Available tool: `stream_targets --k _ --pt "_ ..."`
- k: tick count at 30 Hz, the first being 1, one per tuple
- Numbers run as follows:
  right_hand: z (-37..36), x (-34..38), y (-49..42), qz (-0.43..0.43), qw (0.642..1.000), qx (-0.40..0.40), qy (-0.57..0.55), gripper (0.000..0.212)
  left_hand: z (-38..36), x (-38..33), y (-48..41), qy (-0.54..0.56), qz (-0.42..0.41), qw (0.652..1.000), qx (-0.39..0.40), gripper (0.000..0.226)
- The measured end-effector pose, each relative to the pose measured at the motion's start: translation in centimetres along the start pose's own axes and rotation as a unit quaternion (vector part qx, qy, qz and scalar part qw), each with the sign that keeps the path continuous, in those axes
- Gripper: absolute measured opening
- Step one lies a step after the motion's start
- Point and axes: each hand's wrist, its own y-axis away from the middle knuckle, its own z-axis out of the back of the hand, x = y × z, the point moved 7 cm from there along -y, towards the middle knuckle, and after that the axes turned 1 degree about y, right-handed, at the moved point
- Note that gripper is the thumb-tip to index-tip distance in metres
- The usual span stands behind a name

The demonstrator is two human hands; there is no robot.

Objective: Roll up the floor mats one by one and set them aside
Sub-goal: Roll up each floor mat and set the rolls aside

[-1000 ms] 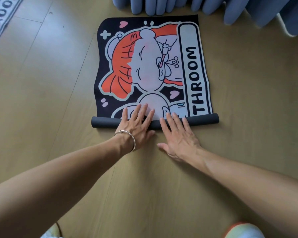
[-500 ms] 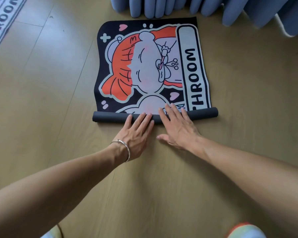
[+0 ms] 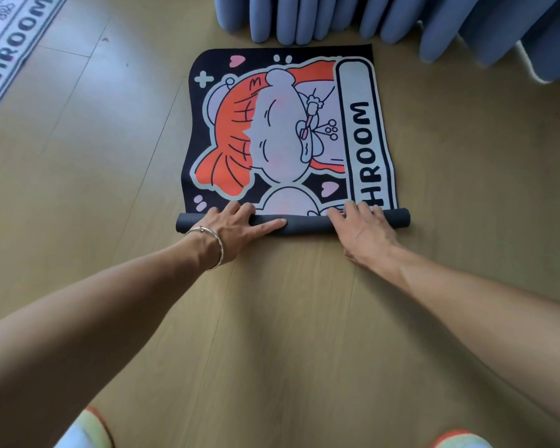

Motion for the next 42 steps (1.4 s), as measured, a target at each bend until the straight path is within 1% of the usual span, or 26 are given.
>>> stream_targets --k 4,8,10,12,17,20,21,24,25,26,29,32,34,36,39,42 --pt "0.3 0.2 0.5 0.014 1.0 0.012 0.023 0.054 -0.2 -0.5 0.4 -0.011 -0.009 1.0 0.001 0.096" --pt "0.1 1.6 3.4 0.049 0.998 0.025 0.001 0.053 -1.7 -1.7 2.9 -0.041 -0.035 0.998 -0.015 0.097" --pt "-0.8 2.8 5.5 0.077 0.997 0.024 0.007 0.051 -2.8 -2.7 4.6 -0.051 -0.048 0.998 -0.005 0.095" --pt "-2.0 3.6 6.9 0.09 0.995 0.034 0.017 0.054 -3.7 -3.8 6.0 -0.043 -0.053 0.998 0.007 0.091" --pt "-3.6 4.2 7.6 0.088 0.994 0.048 0.03 0.06 -4.7 -4.9 7.3 -0.017 -0.036 0.999 0.008 0.089" --pt "-3.9 4.3 7.5 0.084 0.995 0.037 0.049 0.051 -4.8 -4.8 7.7 -0.011 -0.031 0.999 -0.002 0.088" --pt "-4.0 4.3 7.5 0.083 0.995 0.034 0.05 0.049 -4.9 -4.7 7.8 -0.005 -0.025 1.0 -0.018 0.085" --pt "-4.1 4.4 7.3 0.083 0.995 0.024 0.043 0.057 -4.5 -4.3 8.2 0.025 0.004 0.991 -0.132 0.065" --pt "-4.1 4.4 7.3 0.081 0.995 0.024 0.044 0.061 -4.4 -4.3 8.2 0.03 0.023 0.987 -0.154 0.061" --pt "-4.2 4.5 7.2 0.079 0.995 0.025 0.046 0.063 -4.6 -4.3 8.2 0.032 0.044 0.986 -0.158 0.059" --pt "-4.1 4.6 7.2 0.082 0.995 0.035 0.045 0.065 -5.1 -4.3 7.9 0.034 0.096 0.986 -0.133 0.05" --pt "-4.1 4.2 7.1 0.099 0.994 0.041 0.027 0.063 -5.1 -3.7 7.6 0.052 0.116 0.985 -0.113 0.045" --pt "-4.0 3.9 6.8 0.104 0.994 0.035 0.006 0.055 -5.0 -3.2 7.2 0.063 0.111 0.989 -0.079 0.049" --pt "-4.0 3.6 6.3 0.094 0.994 0.042 -0.024 0.047 -4.8 -2.9 6.9 0.082 0.104 0.989 -0.062 0.052" --pt "-4.0 3.4 5.7 0.072 0.995 0.052 -0.056 0.05 -4.3 -2.2 6.8 0.113 0.096 0.986 -0.08 0.049" --pt "-4.2 3.0 6.0 0.062 0.995 0.039 -0.067 0.053 -4.6 -2.0 6.6 0.122 0.089 0.985 -0.084 0.049"
